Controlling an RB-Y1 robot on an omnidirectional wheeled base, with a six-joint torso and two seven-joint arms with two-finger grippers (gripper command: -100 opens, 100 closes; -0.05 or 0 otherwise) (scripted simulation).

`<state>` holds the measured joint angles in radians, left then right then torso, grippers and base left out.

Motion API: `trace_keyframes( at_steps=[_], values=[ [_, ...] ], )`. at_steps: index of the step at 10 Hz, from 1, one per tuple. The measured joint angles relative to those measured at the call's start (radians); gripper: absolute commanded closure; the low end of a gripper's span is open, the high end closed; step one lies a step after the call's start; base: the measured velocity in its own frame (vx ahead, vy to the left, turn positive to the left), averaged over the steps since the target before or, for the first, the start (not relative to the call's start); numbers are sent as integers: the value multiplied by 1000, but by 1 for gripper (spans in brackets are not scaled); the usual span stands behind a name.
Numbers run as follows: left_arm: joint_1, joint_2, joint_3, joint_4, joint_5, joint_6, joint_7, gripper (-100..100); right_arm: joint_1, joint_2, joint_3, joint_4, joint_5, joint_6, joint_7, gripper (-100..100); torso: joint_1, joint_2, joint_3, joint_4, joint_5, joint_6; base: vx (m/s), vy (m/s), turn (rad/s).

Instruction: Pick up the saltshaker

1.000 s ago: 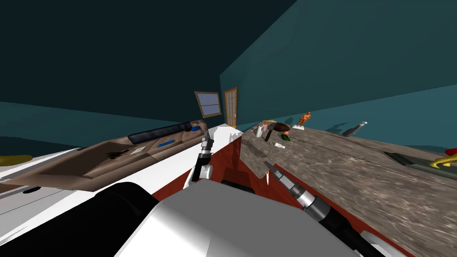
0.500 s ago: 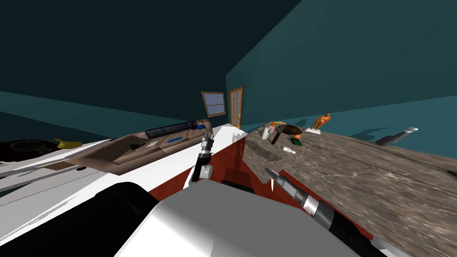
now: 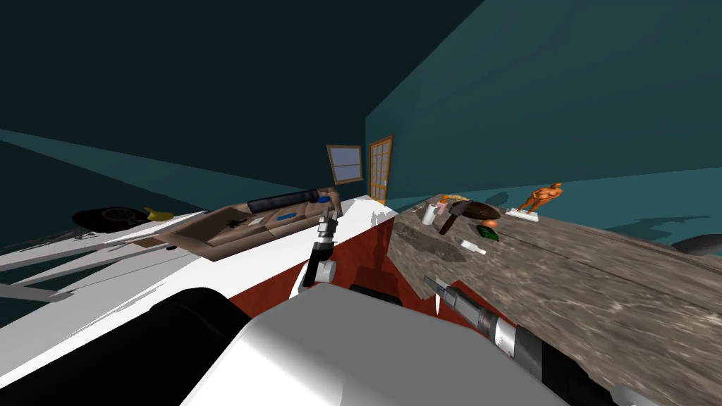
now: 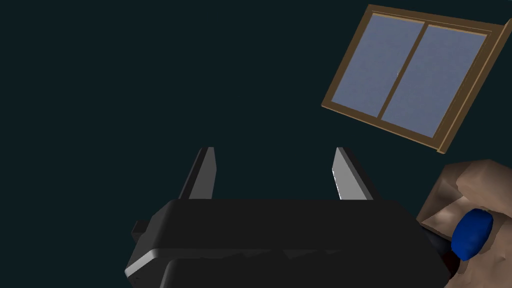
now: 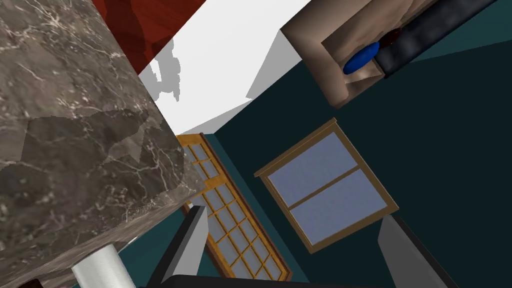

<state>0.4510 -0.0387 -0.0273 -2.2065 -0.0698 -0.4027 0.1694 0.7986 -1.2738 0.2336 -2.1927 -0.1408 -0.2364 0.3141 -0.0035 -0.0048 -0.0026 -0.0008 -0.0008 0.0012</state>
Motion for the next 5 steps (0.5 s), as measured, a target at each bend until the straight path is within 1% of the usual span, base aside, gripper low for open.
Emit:
trace_keyframes(
  at_steps=[1, 2, 3, 4, 5],
  values=[
    [0, 0, 0, 0, 0, 0, 0, 0, 1, -33, 9, 10, -3, 12, 10, -100, -1, -2, -1, 0, 0, -1, 70, -41, 134],
    [0, 0, 0, 0, 0, 0, 0, 0, 21, -68, 1, 8, -5, 19, 21, -100, -2, -2, -1, 0, 0, 0, 29, -15, -24],
    [0, 0, 0, 0, 0, 0, 0, 0, 15, -89, 8, 13, -4, 20, 25, -100, 0, 0, 0, 0, 0, 1, 60, -27, 247],
    [0, 0, 0, 0, 0, 0, 0, 0, 10, -117, 25, 26, -4, 31, 34, -100, -1, -1, 0, 0, 0, -1, 68, -37, 158],
    [0, 0, 0, 0, 0, 0, 0, 0, 24, -150, 20, 31, -6, 33, 43, -100, -1, -1, -1, 0, 0, 0, 80, -60, 232]
  ],
)
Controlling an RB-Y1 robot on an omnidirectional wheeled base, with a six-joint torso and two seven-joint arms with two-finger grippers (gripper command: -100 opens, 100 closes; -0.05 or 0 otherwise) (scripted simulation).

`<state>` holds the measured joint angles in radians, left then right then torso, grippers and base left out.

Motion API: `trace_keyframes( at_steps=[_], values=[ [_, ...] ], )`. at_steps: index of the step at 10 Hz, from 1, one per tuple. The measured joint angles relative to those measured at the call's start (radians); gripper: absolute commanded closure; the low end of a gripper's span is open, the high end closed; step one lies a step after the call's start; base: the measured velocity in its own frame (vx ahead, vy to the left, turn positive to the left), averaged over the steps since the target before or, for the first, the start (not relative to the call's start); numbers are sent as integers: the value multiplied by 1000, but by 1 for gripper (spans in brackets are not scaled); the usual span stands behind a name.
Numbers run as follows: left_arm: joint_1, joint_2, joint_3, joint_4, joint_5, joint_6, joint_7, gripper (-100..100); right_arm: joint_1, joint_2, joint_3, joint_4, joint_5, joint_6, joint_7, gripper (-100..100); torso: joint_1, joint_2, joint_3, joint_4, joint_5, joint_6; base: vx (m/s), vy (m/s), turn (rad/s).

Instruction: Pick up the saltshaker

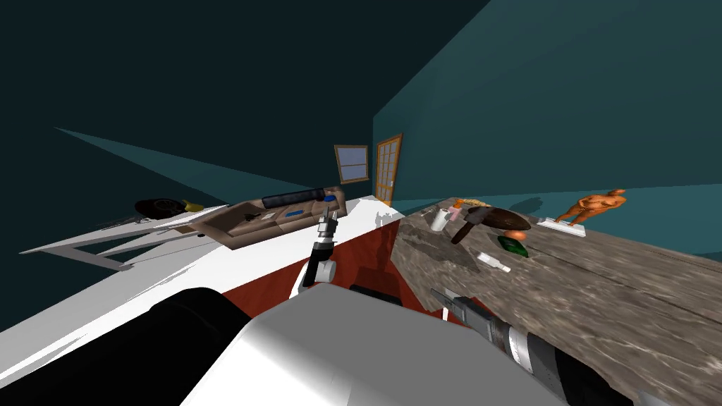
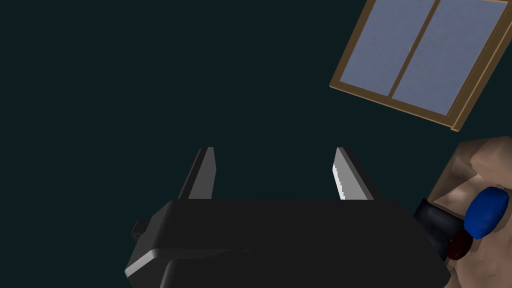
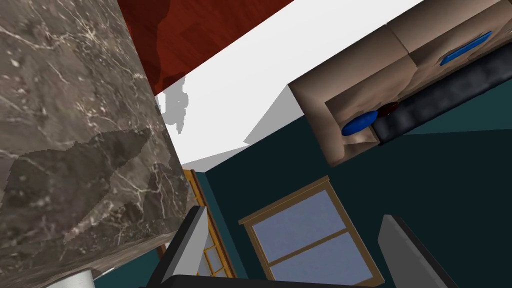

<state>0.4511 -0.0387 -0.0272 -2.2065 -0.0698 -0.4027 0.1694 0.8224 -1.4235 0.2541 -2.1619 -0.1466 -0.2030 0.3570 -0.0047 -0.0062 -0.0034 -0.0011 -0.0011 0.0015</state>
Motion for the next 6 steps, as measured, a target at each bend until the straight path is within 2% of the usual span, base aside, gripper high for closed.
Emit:
trace_keyframes(
  at_steps=[2, 3, 4, 5, 6],
  values=[
    [0, 0, 0, 0, 0, 0, 0, 0, 12, -65, 8, 14, -3, 14, 20, -100, -1, -1, -1, 0, 0, 0, 65, -35, 44],
    [0, 0, 0, 0, 0, 0, 0, 0, 22, -86, 5, 19, -3, 12, 26, -100, 1, 1, 0, 0, 0, 0, 68, -49, 223],
    [0, 0, 0, 0, 0, 0, 0, 0, 52, -114, -4, 27, -4, 10, 40, -100, -1, 0, 0, 0, 0, -1, 82, -67, 131],
    [0, 0, 0, 0, 0, 0, 0, 0, 52, -150, -3, 34, -8, 13, 46, -100, -1, -1, -1, 0, 0, 0, 102, -82, 192],
    [0, 0, 0, 0, 0, 0, 0, 0, 77, -185, -12, 44, -12, 18, 57, -100, -3, -3, -1, -1, -1, 0, 89, -89, 107]
  ],
)
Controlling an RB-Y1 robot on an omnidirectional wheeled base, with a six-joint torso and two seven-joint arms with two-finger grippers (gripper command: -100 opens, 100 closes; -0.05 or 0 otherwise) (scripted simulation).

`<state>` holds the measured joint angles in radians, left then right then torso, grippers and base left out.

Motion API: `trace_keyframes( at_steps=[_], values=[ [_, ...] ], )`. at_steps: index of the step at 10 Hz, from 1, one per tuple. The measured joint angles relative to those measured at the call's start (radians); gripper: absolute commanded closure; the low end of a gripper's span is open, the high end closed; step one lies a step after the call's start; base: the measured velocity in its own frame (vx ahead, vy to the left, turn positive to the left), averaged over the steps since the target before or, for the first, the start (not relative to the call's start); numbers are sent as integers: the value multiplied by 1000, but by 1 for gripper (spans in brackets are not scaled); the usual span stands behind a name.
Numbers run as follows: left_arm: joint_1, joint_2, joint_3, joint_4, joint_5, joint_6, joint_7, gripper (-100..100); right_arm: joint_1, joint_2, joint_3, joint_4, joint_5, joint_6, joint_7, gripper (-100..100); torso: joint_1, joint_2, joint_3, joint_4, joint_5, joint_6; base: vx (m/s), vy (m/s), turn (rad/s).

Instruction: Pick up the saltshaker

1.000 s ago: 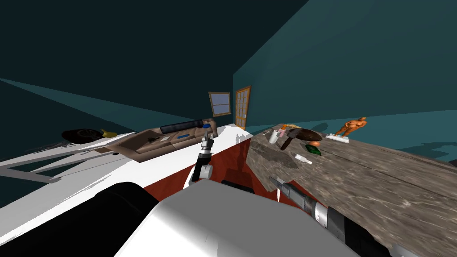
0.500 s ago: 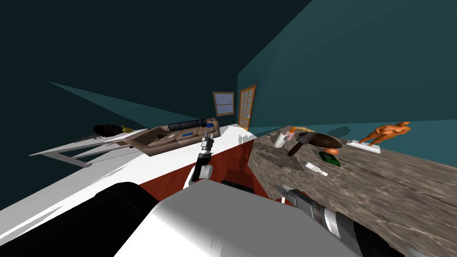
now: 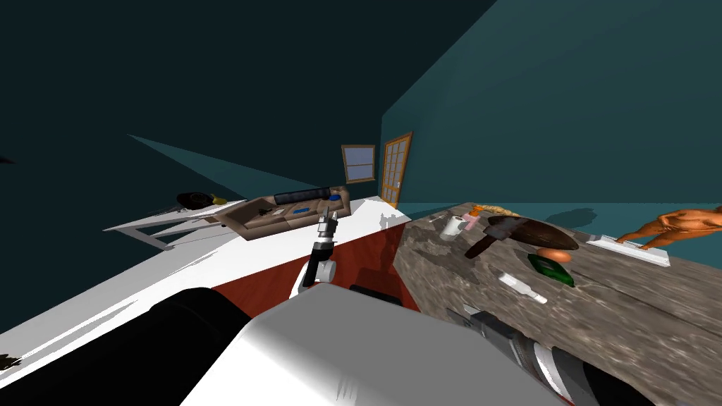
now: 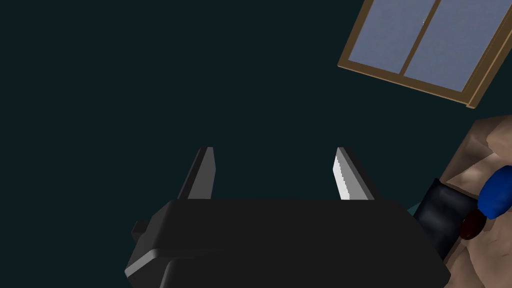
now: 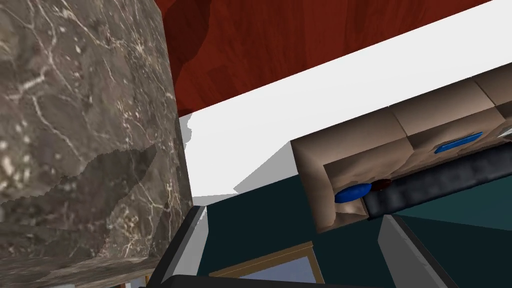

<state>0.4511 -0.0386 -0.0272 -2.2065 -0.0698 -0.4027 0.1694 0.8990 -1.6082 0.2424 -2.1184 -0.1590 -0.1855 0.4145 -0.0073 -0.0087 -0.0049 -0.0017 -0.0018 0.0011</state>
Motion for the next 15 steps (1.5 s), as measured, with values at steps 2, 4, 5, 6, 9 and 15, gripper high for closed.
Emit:
trace_keyframes(
  at_steps=[2, 4, 5, 6, 9, 15],
  values=[
    [0, 0, 0, 0, 0, 0, 0, 0, -30, -46, 38, 18, 7, 10, 9, -100, 2, 3, 1, 1, 0, 1, 64, -46, 75],
    [0, 0, 0, 0, 0, 0, 0, 0, -23, -104, 49, 27, 5, 28, 22, -100, 2, 1, 0, 0, 0, 1, 80, -93, 157],
    [0, 0, 0, 0, 0, 0, 0, 0, 30, -136, 17, 40, -5, 24, 40, -100, -2, 1, 0, 0, 0, 0, 79, -103, 88],
    [0, 0, 0, 0, 0, 0, 0, 0, 22, -165, 31, 50, -3, 25, 48, -100, -1, 1, 0, 0, -1, 1, 48, -33, -7],
    [0, 0, 0, 0, 0, 0, 0, 0, 40, -246, 33, 68, -14, 34, 63, -100, 1, 1, 1, 0, 0, 1, 84, -92, 128],
    [0, 0, 0, 0, 0, 0, 0, 0, 55, -395, 82, 121, -9, 44, 94, -100, 2, 3, 2, 1, 0, 1, 65, -82, 73]
  ],
)
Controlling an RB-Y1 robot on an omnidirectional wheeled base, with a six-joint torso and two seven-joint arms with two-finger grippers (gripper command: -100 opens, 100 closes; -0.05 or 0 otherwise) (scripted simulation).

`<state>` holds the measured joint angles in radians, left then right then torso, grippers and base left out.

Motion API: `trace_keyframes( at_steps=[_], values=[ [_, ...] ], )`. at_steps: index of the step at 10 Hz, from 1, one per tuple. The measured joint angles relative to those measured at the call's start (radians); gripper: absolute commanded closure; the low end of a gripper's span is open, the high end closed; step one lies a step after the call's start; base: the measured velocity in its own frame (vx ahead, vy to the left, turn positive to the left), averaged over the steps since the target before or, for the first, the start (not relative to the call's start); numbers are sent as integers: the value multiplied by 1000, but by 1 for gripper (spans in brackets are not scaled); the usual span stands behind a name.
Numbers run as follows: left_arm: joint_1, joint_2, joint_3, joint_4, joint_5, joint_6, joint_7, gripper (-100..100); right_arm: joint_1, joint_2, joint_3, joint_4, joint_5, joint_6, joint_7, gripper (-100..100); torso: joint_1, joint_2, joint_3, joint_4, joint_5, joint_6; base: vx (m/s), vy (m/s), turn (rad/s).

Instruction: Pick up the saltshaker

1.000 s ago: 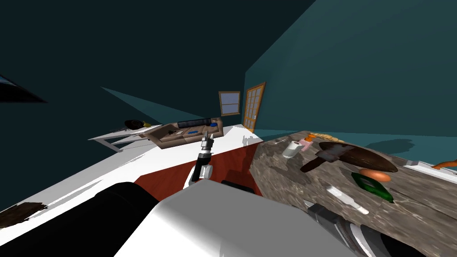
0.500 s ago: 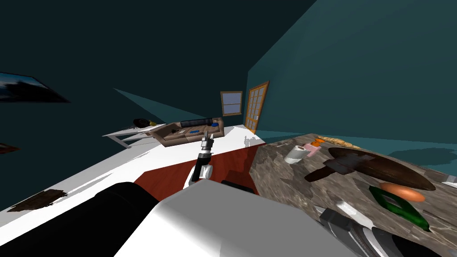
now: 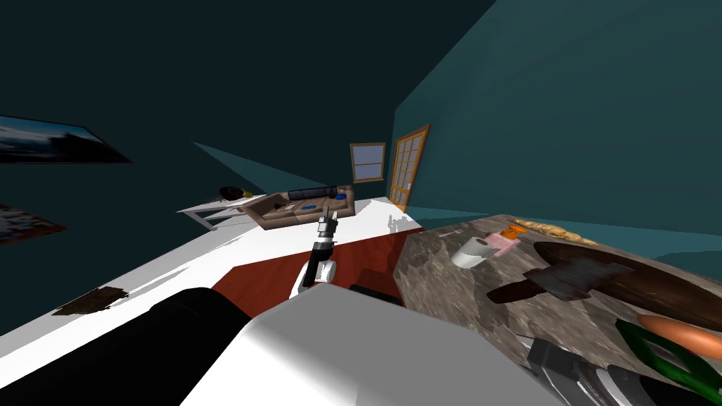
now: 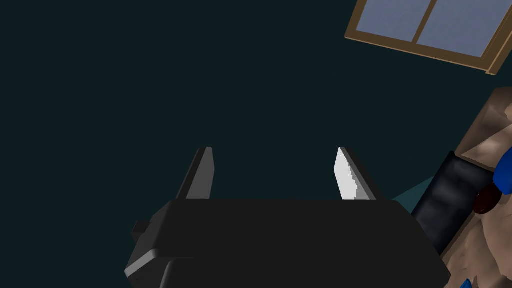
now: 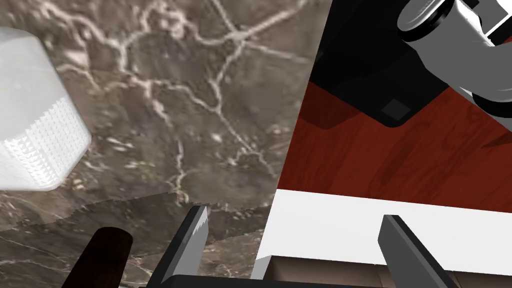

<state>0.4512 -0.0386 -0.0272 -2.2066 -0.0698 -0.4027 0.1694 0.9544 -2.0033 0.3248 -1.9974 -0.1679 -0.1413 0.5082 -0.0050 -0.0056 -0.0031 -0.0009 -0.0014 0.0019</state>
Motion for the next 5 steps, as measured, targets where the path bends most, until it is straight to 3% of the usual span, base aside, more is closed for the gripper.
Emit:
trace_keyframes(
  at_steps=[5],
  values=[
    [0, 0, 0, 0, 0, 0, 0, 0, 36, -114, 16, 25, 1, 10, 30, -100, -1, 1, 0, 0, -1, 0, 46, -92, 68]
  ],
)
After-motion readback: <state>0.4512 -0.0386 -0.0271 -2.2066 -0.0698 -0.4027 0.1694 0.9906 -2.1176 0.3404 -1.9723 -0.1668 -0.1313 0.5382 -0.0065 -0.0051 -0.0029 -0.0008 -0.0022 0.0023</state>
